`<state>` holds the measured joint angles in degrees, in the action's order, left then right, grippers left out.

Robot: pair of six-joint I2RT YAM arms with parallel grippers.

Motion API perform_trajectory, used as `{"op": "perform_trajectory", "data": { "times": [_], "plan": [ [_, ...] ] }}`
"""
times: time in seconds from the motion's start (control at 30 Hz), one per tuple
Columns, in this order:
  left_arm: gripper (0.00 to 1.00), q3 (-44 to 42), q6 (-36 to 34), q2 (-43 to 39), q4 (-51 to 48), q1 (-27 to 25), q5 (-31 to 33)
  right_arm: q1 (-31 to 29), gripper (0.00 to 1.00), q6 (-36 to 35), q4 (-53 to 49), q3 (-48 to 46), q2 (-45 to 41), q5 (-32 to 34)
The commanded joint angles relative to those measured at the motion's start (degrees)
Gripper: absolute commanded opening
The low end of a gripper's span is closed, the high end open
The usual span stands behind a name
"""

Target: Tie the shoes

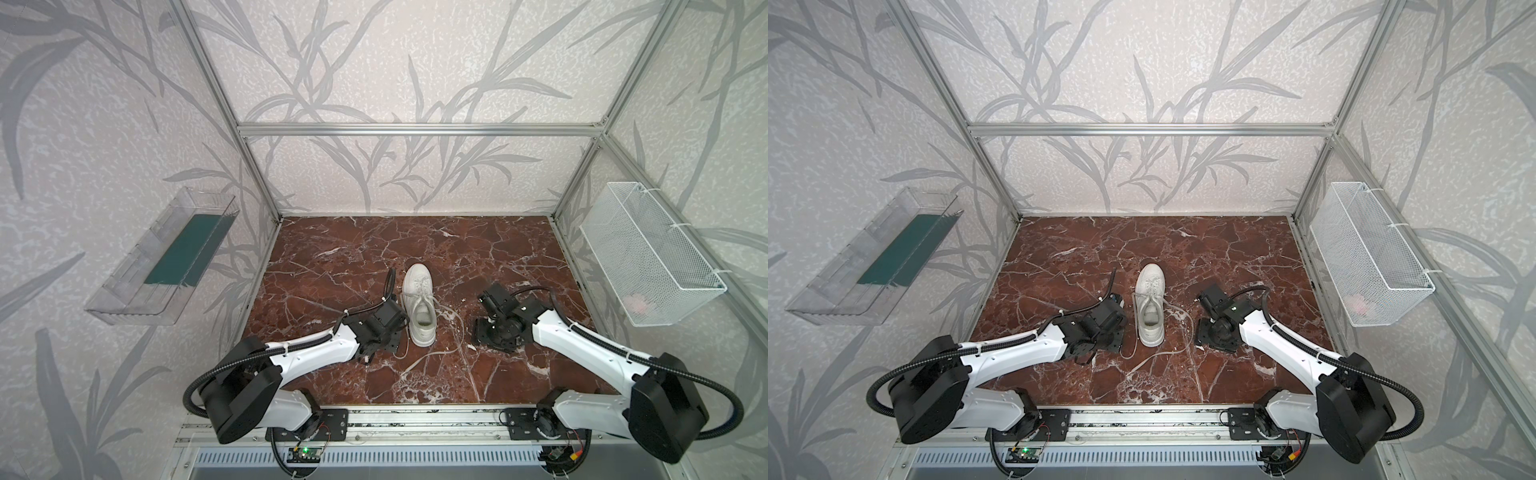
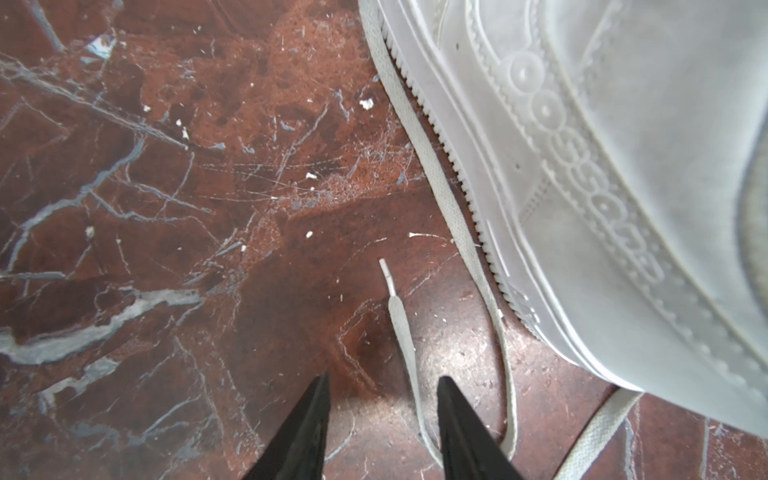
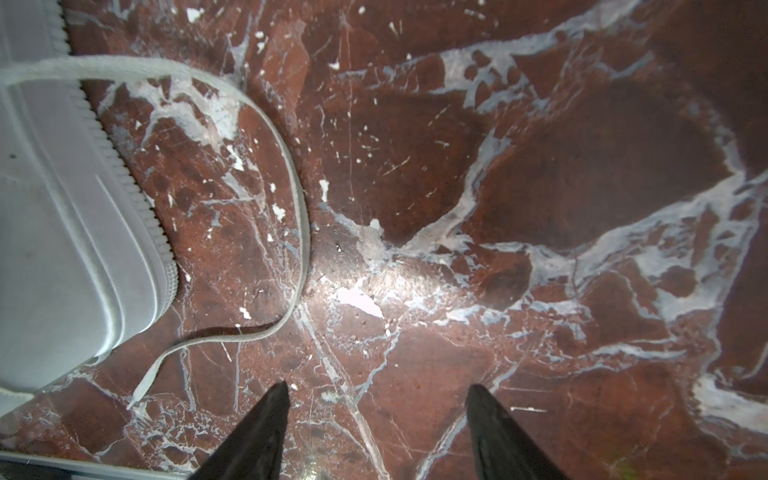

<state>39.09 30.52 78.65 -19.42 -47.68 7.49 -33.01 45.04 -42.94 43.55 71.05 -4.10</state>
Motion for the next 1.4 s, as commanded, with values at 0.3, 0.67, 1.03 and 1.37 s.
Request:
{"op": "perform_trajectory", "data": {
  "times": [0.3, 0.67, 1.03, 1.37],
  "plan": [
    [0.41, 3.6, 2.1, 5.7, -4.2, -0.2, -2.7, 0.4, 0.68, -2.6, 2.8, -2.2, -0.3, -1.8],
    [0.22, 3.8, 3.9, 9.5, -4.1, -0.4, -4.8, 0.4, 0.68, -4.8, 6.5, -3.5, 2.3, -5.6],
    [0.0, 5.1, 3.5, 4.1, -9.4, 0.2, 8.1, -0.1, 0.68, -4.8, 5.5, -1.6, 7.0, -2.2],
    [0.0, 4.3, -2.3, -3.9, -5.8, 9.4, 5.1, -1.6, 0.62, -8.1, 4.9, 3.8, 13.5, -3.2]
  ]
}}
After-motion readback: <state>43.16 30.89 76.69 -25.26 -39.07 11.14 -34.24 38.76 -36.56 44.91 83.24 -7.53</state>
